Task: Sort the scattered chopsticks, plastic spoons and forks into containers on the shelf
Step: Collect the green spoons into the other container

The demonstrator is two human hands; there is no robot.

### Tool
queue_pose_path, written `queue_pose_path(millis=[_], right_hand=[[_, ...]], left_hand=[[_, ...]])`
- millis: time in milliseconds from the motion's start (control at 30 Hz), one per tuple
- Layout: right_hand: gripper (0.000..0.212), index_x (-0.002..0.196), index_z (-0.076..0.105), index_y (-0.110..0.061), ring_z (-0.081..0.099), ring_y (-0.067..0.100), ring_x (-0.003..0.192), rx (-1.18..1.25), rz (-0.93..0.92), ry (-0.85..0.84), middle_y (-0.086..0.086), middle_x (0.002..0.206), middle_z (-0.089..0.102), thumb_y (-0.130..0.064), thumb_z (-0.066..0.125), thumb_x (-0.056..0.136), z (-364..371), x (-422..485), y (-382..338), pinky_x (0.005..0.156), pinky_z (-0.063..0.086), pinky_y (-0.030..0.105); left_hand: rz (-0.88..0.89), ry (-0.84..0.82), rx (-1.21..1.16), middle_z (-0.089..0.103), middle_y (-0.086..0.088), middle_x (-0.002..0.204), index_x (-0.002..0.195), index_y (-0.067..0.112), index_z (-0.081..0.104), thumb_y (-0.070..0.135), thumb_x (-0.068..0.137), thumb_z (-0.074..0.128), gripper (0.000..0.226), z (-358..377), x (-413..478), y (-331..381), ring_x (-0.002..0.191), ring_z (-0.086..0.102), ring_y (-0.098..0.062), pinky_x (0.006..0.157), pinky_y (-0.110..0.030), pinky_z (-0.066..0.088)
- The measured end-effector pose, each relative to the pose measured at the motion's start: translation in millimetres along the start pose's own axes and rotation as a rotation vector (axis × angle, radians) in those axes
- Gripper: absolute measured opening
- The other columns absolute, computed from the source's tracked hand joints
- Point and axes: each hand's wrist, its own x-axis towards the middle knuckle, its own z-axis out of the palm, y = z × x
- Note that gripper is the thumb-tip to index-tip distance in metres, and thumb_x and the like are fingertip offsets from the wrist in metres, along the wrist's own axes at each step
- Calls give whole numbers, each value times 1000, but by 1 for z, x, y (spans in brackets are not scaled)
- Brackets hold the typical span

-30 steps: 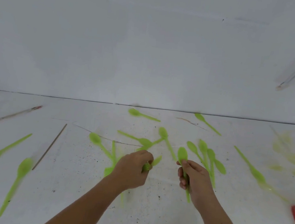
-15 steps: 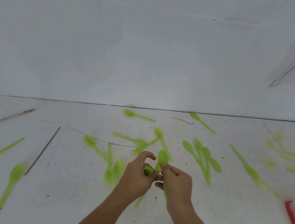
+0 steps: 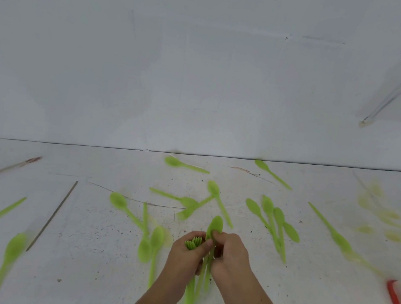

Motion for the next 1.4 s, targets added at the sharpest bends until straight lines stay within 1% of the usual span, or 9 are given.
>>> queue_pose_path(millis=[200,367,500,633,767,933,1067,1200,1400], right_hand=[[11,85,66,7,62,29,81,49,49,-90,16,82,63,7,59,93,23,12,-17,42,52,30],[14,76,65,-5,48,17,69,-217,-48,-160,5,78,57,5,71,83,58,25,-44,56,38,31],[18,86,70,-13,52,19,77,-418,-184,-271,-1,80,58,-26,82,81,74,65,-80,69,41,34],[31,120,72,-17,63,25,113,-1213,-668,98,2,113,67,-25,67,90,84,137,-99,96,47,32],[18,93,73,-21,65,23,103,-1554,-697,71,-1,104,67,-15,60,82,91,162,-94,84,54,30],[13,73,72,-20,64,15,75,-1083,-746,6,-7,71,69,-13,75,83,94,145,-120,61,42,19],[14,74,73,-11,59,18,61,-656,-535,-268,3,66,68,-3,80,83,104,111,-113,57,46,31],[15,76,68,-14,64,19,70,-722,-576,-187,-1,73,70,-9,81,83,113,111,-78,71,56,38],[23,103,77,-17,69,22,77,-286,-313,-210,11,91,78,1,72,90,124,110,-63,79,59,45]], left_hand=[[94,27,83,69,1,71,91,21,77,21,93,76,2,-3,21,19,61,58,-10,58,-22,46],[114,16,-102,75,-22,93,98,8,68,22,98,72,15,-11,47,46,92,75,-38,82,-47,60],[113,99,-202,70,-21,80,101,-2,60,8,100,64,12,-23,70,74,75,74,-38,71,-43,64],[130,140,-88,69,-17,80,105,-6,59,11,100,66,20,-32,96,89,71,72,-36,77,-53,63],[110,150,-86,69,-18,80,103,-6,60,10,100,67,18,-33,114,98,71,72,-35,76,-52,63],[70,182,-69,71,-18,80,102,-4,63,11,99,69,17,-34,125,98,71,74,-34,70,-45,64],[46,168,-40,71,-18,78,102,-5,62,11,98,70,18,-31,128,93,69,73,-34,73,-52,62],[33,87,10,74,-25,84,101,-2,65,11,97,72,16,-30,125,88,75,75,-39,75,-50,63],[17,38,-177,72,-29,90,102,-2,67,8,97,69,12,-35,125,76,79,73,-38,74,-42,60]])
